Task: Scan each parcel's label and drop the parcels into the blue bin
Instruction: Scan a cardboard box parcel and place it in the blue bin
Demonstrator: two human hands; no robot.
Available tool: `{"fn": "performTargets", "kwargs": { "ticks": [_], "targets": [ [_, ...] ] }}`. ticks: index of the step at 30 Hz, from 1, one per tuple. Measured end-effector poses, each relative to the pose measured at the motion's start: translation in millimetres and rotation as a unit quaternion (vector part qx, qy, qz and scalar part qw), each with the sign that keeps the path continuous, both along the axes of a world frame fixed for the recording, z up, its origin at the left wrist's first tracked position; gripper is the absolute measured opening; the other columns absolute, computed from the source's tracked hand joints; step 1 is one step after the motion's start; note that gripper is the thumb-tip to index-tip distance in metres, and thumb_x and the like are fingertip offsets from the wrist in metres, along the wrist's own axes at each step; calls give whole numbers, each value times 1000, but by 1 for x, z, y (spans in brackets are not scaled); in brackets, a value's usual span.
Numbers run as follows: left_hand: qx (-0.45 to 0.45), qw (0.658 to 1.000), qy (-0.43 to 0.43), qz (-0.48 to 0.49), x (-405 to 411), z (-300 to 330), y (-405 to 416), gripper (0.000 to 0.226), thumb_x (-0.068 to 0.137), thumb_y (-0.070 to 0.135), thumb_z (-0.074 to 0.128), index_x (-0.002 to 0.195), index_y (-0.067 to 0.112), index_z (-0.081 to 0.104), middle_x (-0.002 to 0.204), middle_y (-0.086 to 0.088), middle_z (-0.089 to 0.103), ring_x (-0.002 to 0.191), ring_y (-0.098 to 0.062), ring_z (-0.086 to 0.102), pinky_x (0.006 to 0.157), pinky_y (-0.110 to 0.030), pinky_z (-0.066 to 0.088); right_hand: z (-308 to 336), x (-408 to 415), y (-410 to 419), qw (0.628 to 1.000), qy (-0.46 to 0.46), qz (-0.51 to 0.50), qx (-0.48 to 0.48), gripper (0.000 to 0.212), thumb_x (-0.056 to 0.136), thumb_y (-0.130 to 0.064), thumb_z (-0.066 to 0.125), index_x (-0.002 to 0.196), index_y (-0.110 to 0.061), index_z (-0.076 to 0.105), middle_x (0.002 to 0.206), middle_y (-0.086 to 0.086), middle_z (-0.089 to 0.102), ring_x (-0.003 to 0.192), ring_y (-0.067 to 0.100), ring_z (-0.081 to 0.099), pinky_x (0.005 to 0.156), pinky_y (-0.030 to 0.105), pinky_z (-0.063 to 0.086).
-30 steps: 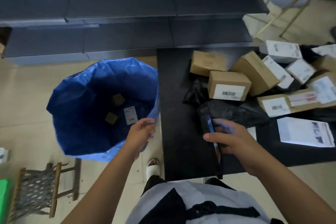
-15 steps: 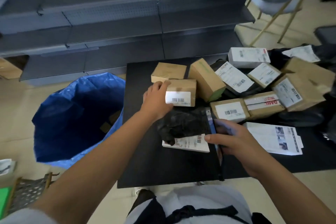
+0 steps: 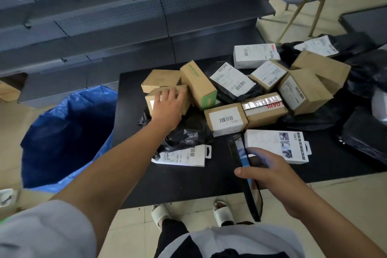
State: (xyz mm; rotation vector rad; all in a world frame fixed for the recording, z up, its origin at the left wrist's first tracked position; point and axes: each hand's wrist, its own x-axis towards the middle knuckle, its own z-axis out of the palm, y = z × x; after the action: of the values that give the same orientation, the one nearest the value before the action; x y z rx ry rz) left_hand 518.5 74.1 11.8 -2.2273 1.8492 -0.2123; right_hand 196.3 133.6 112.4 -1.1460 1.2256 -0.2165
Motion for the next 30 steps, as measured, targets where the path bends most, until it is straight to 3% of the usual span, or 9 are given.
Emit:
{"fn": "performTargets", "kwargs": {
  "ticks": [6, 11, 14, 18, 20, 22, 24, 27, 30],
  "targets": [
    [-41, 991, 116, 59, -5, 30, 9, 90, 77, 34, 79, 151, 18, 30, 147, -11, 45, 133, -34, 45, 112, -45, 34, 4, -3, -4, 1000, -6, 21, -5, 61, 85, -22, 81, 139, -29, 53, 123, -8, 58, 120, 23, 58, 99, 43, 53],
    [-190, 913, 313, 183, 11, 79, 54, 96, 76, 40, 83, 153, 25, 28, 150, -7, 41, 137, -29, 38, 110, -43, 36, 10, 22, -4, 996, -14, 84, -12, 73, 73, -37, 89, 138, -27, 58, 130, -6, 63, 124, 25, 58, 106, 51, 50],
    [-296, 797, 450, 274, 27, 94, 105, 91, 69, 39, 83, 145, 33, 32, 140, -1, 49, 126, -22, 50, 102, -41, 47, 10, 48, 0, 991, -27, 127, -25, 95, 56, -52, 88, 143, -28, 57, 136, -2, 63, 123, 23, 60, 103, 50, 52],
    [-397, 555, 599, 420, 29, 82, 181, 90, 73, 37, 83, 147, 37, 33, 132, 4, 59, 113, -17, 65, 97, -39, 54, 2, 82, 5, 977, -47, 208, -20, 67, 60, -45, 91, 122, -34, 69, 118, -2, 72, 110, 21, 69, 101, 53, 56],
    [-408, 437, 639, 484, 21, 62, 215, 80, 80, 36, 78, 148, 36, 35, 125, 1, 64, 102, -19, 68, 87, -39, 56, -8, 97, 9, 968, -40, 245, -21, 74, 57, -50, 89, 126, -31, 69, 113, -1, 74, 106, 24, 71, 99, 53, 57],
    [-397, 334, 668, 534, 6, 41, 243, 73, 84, 37, 73, 148, 30, 38, 120, -4, 66, 96, -23, 69, 82, -44, 58, -18, 108, 14, 960, -44, 277, -7, 57, 72, -37, 88, 125, -25, 69, 99, 0, 77, 100, 34, 73, 86, 49, 60],
    [-374, 262, 678, 576, -15, 27, 264, 54, 91, 37, 66, 140, 23, 47, 118, -6, 67, 103, -26, 66, 90, -50, 56, -26, 116, 19, 951, -44, 305, 17, 45, 82, -25, 83, 125, -20, 69, 92, 1, 76, 96, 32, 73, 79, 44, 59],
    [-338, 173, 689, 617, -42, 12, 282, 25, 95, 40, 61, 110, 20, 59, 101, -7, 66, 100, -27, 64, 97, -49, 53, -41, 124, 27, 942, -10, 334, 33, 51, 80, -32, 85, 127, -21, 69, 109, 5, 74, 107, 29, 70, 93, 50, 59],
    [-296, 134, 701, 634, -55, 4, 291, 26, 94, 45, 59, 100, 20, 61, 93, -9, 65, 85, -28, 66, 85, -44, 57, -50, 129, 35, 933, 7, 356, 45, 49, 79, -34, 85, 124, -21, 70, 115, 7, 73, 113, 31, 68, 99, 55, 56]
  ]
}}
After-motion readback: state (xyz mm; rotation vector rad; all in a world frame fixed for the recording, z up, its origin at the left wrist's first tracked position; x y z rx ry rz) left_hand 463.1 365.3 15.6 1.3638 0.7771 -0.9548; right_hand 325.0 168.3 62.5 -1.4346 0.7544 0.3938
